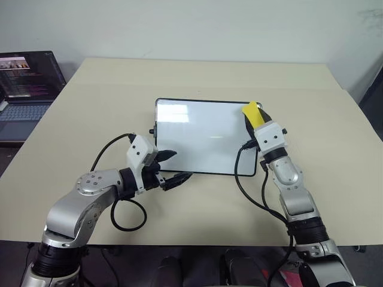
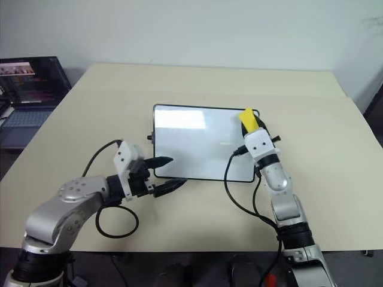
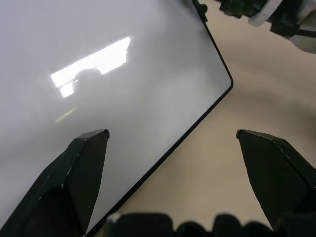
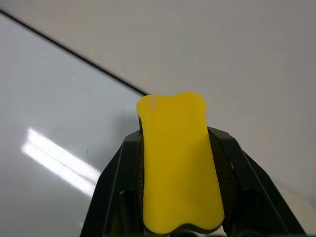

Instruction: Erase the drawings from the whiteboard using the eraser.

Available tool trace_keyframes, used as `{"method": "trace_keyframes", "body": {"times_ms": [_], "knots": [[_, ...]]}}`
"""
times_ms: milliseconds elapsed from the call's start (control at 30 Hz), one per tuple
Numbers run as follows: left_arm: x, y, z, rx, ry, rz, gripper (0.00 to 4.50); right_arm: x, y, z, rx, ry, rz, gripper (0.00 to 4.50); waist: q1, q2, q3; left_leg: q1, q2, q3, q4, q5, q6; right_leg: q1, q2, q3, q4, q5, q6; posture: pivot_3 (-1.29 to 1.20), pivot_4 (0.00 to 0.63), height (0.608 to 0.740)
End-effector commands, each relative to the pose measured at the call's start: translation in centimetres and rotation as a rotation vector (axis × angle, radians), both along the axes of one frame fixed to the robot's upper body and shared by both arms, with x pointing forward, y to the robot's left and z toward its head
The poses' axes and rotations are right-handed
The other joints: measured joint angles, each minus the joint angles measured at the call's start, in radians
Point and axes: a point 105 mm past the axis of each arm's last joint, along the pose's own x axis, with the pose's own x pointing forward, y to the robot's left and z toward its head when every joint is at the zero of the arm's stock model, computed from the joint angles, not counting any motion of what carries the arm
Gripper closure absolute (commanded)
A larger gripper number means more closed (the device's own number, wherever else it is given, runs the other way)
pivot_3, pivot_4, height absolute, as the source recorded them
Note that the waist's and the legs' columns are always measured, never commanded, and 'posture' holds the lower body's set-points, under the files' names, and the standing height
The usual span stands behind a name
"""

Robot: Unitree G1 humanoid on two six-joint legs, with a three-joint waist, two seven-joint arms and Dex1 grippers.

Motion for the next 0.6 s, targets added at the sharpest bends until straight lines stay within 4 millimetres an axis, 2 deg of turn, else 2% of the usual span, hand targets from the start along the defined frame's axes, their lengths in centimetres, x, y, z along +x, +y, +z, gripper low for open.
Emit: {"method": "trace_keyframes", "body": {"times_ms": [33,200,467,533,600], "knots": [[-0.1,-0.1,1.0,0.008,-0.058,-0.027,0.00,-0.1,1.4,-1.2,-0.017,0.071,0.041,3.07,-0.003,0.000,0.000,0.000,0.000,0.000,0.000,0.000,0.000,0.000,0.000,0.000,0.000,0.000,0.000,0.00,0.150,0.740],[-0.1,0.1,0.9,0.005,-0.057,-0.024,0.00,-1.2,4.3,-3.6,-0.053,0.197,0.172,3.07,-0.003,0.000,0.000,0.002,0.000,0.000,0.001,0.000,0.000,0.001,0.000,0.001,0.003,0.000,0.000,0.00,0.150,0.740],[-0.2,0.0,0.8,0.001,-0.052,-0.022,0.00,-2.9,6.4,-6.5,-0.097,0.345,0.294,3.07,-0.001,-0.001,-0.001,0.003,0.000,0.000,0.002,0.000,0.000,0.001,0.001,0.000,0.004,0.000,0.000,0.00,0.150,0.740],[-0.2,0.0,0.8,-0.004,-0.051,-0.020,0.00,-3.4,6.9,-6.2,-0.103,0.333,0.328,3.07,-0.001,-0.001,-0.001,0.003,0.000,0.000,0.002,0.000,0.000,0.001,0.001,0.000,0.004,0.000,0.000,0.00,0.150,0.740],[-0.1,0.0,0.8,-0.007,-0.049,-0.019,0.00,-4.0,7.6,-4.9,-0.090,0.277,0.378,3.07,0.000,-0.001,-0.001,0.003,0.000,0.000,0.002,0.000,0.000,0.001,0.001,0.000,0.004,0.000,0.000,0.00,0.150,0.740]]}}
